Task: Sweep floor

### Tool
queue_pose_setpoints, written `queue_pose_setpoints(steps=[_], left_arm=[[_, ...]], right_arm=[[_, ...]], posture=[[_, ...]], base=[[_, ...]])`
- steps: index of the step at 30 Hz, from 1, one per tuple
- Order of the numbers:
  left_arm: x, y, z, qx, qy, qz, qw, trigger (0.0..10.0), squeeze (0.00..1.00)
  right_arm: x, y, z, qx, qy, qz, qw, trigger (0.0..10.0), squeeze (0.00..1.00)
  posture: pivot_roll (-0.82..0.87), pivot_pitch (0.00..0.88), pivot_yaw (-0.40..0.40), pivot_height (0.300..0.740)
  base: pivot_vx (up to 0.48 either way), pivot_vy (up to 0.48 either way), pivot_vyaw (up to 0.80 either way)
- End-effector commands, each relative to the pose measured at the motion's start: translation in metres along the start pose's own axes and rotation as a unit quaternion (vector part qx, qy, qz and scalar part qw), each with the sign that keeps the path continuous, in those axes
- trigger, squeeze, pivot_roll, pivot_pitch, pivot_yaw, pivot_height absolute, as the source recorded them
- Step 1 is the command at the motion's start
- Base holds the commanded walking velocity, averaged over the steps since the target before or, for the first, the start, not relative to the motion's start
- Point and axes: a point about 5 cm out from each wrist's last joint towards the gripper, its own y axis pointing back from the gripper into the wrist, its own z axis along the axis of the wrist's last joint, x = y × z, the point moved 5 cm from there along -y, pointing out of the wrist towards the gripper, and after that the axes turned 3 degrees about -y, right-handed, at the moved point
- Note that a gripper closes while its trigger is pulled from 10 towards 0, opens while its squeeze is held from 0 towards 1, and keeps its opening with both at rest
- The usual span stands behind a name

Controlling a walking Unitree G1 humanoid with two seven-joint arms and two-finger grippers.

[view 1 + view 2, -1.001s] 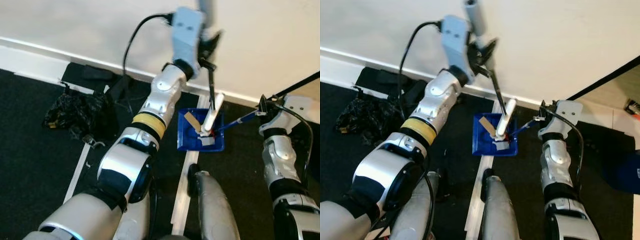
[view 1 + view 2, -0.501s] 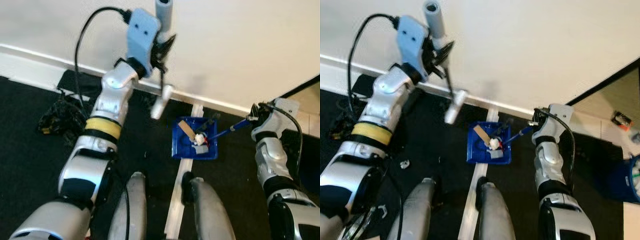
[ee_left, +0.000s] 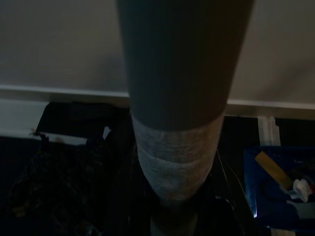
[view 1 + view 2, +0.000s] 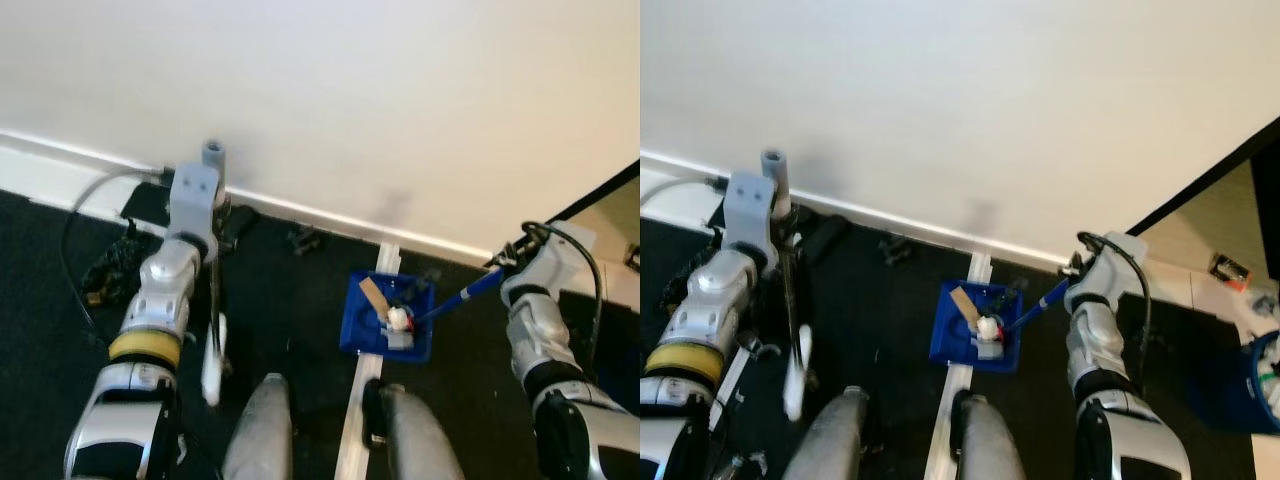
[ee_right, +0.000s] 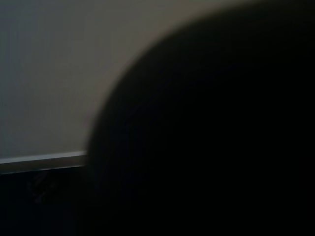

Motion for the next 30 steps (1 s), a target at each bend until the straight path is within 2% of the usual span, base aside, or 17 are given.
queue_pose_setpoints(steps=[1,7,14,21,25,30], left_arm=[[0.001,0.003,0.0,-0.02,-0.007,0.017,1.0,10.0,0.0],[-0.005,0.012,-0.021,0.0,-0.024,0.015,1.0,10.0,0.0],[-0.007,0.014,-0.023,-0.006,-0.035,0.01,0.999,10.0,0.0],[-0.016,0.012,-0.015,-0.027,-0.051,-0.008,0.998,10.0,0.0],[-0.027,0.01,-0.009,-0.043,-0.043,-0.023,0.998,10.0,0.0],[-0.033,0.007,-0.005,-0.052,-0.024,-0.019,0.998,10.0,0.0]], right_arm=[[-0.011,0.005,-0.015,0.026,-0.021,-0.013,0.999,10.0,0.0],[-0.028,0.005,-0.005,0.012,-0.022,-0.022,0.999,10.0,0.0],[-0.037,0.004,0.003,-0.001,-0.028,-0.016,0.999,10.0,0.0],[-0.032,0.003,0.008,-0.007,-0.016,0.01,1.0,10.0,0.0],[-0.016,0.0,0.014,-0.015,-0.014,0.049,0.999,10.0,0.0],[-0.004,-0.001,0.014,-0.014,-0.01,0.073,0.997,10.0,0.0]], posture=[[0.1,0.032,-0.04,0.74],[0.1,0.011,-0.016,0.74],[0.09,0.0,-0.014,0.74],[0.09,0.0,-0.02,0.74],[0.08,0.0,-0.032,0.74],[0.09,0.0,-0.046,0.74]], base=[[0.0,0.0,0.0],[0.0,0.0,0.0],[0.0,0.0,0.0],[0.0,0.0,0.0],[0.0,0.0,0.0],[0.0,0.0,0.0]])
